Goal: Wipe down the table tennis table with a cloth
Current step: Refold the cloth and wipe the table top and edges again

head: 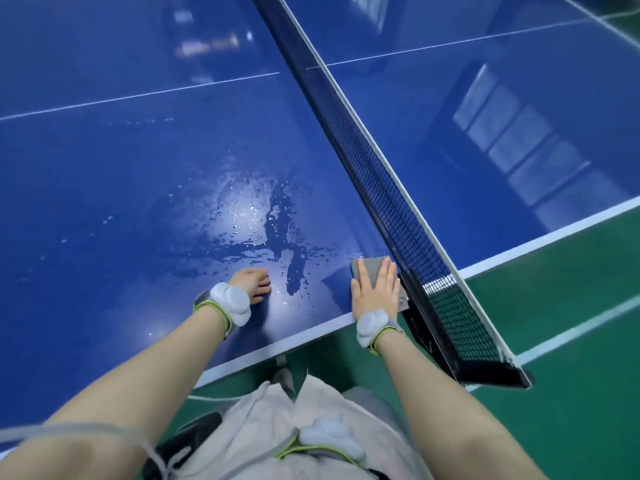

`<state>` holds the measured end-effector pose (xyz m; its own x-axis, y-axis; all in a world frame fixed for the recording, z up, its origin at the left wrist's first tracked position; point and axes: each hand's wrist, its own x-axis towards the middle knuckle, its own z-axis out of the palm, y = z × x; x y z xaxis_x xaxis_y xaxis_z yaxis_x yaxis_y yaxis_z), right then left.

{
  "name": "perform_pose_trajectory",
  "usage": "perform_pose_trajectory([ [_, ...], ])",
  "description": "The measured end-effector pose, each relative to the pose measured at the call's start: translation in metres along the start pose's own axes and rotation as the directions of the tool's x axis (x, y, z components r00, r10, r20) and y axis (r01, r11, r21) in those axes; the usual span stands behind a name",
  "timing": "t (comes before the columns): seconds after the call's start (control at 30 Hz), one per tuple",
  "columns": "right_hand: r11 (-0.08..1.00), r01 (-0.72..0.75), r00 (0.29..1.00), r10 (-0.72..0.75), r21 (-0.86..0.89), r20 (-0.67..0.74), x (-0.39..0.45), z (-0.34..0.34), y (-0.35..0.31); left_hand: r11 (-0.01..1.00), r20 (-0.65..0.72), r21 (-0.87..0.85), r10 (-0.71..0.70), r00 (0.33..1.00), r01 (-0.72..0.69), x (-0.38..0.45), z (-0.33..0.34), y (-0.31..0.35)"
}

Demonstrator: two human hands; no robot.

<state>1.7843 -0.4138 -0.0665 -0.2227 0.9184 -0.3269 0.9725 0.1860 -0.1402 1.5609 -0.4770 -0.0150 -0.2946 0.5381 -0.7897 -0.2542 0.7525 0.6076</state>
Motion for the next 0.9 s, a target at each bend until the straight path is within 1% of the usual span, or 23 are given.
perform_pose_trajectory([
  [0.03,1.000,0.010,1.000,-0.010,-0.017,-0.002,-0.003,0.000,-0.010,1.000,-0.017,-0.008,0.000,1.000,0.000,0.001,0.000,-0.004],
  [0.1,0.992,0.098,0.994,-0.101,-0.084,-0.037,-0.012,0.009,-0.035,1.000,-0.040,-0.015,-0.015,0.999,0.014,0.002,-0.006,-0.008],
  [0.13,0.985,0.153,0.988,-0.154,-0.081,-0.005,-0.016,0.014,-0.046,1.000,-0.043,-0.018,-0.018,0.999,0.017,0.001,-0.008,-0.010],
  [0.2,0.965,0.251,0.959,-0.237,-0.077,0.157,-0.020,0.014,-0.056,1.000,-0.019,-0.023,-0.016,1.000,0.016,0.001,-0.013,-0.010],
  [0.23,0.945,0.313,0.938,-0.292,-0.098,0.184,-0.018,0.012,-0.052,1.000,-0.009,-0.027,-0.014,1.000,0.014,0.000,-0.013,-0.011],
  [0.3,0.899,0.400,0.916,-0.387,-0.181,0.103,-0.005,0.002,-0.038,0.999,0.023,-0.036,-0.007,1.000,0.007,0.002,-0.020,-0.010],
  [0.33,0.903,0.384,0.923,-0.374,-0.192,0.090,0.004,0.002,-0.026,0.999,0.033,-0.034,-0.007,0.999,0.008,0.002,-0.023,-0.011],
  [0.37,0.954,0.264,0.964,-0.257,-0.143,0.064,0.011,-0.005,-0.016,0.999,0.040,-0.040,-0.005,0.999,0.007,0.003,-0.027,-0.012],
  [0.4,0.991,0.106,0.994,-0.103,-0.082,0.037,0.014,-0.009,-0.006,0.999,0.041,-0.054,0.003,0.999,-0.001,0.003,-0.027,-0.013],
  [0.43,0.999,-0.001,1.000,0.002,-0.040,0.012,0.016,-0.010,-0.004,0.997,0.040,-0.073,0.018,0.999,-0.015,0.003,-0.029,-0.013],
  [0.5,0.996,-0.085,0.996,0.085,-0.017,-0.019,0.018,-0.006,-0.013,0.994,0.009,-0.092,0.060,0.998,-0.058,0.005,-0.035,-0.013],
  [0.57,0.996,-0.093,0.995,0.092,-0.019,-0.027,0.019,-0.002,-0.034,0.988,-0.075,-0.092,0.114,0.991,-0.121,0.009,-0.042,-0.013],
  [0.63,0.999,-0.025,0.999,0.024,-0.038,-0.023,0.021,0.003,-0.056,0.981,-0.136,-0.037,0.186,0.973,-0.193,0.011,-0.050,-0.013],
  [0.7,0.992,0.090,0.996,-0.091,-0.083,-0.005,0.019,0.005,-0.079,0.969,-0.163,0.041,0.249,0.955,-0.245,0.016,-0.056,-0.012],
  [0.77,0.970,0.221,0.975,-0.219,-0.105,0.032,0.015,0.007,-0.091,0.959,-0.191,0.077,0.283,0.940,-0.273,0.017,-0.057,-0.010],
  [0.83,0.929,0.353,0.935,-0.345,-0.110,0.084,0.016,0.001,-0.084,0.960,-0.207,0.074,0.279,0.938,-0.270,0.019,-0.057,-0.007],
  [0.87,0.909,0.400,0.915,-0.390,-0.114,0.105,0.019,-0.003,-0.073,0.962,-0.205,0.068,0.274,0.940,-0.266,0.020,-0.056,-0.007],
  [0.9,0.904,0.411,0.910,-0.399,-0.115,0.117,0.024,-0.008,-0.060,0.964,-0.203,0.074,0.267,0.942,-0.257,0.021,-0.056,-0.007],
])
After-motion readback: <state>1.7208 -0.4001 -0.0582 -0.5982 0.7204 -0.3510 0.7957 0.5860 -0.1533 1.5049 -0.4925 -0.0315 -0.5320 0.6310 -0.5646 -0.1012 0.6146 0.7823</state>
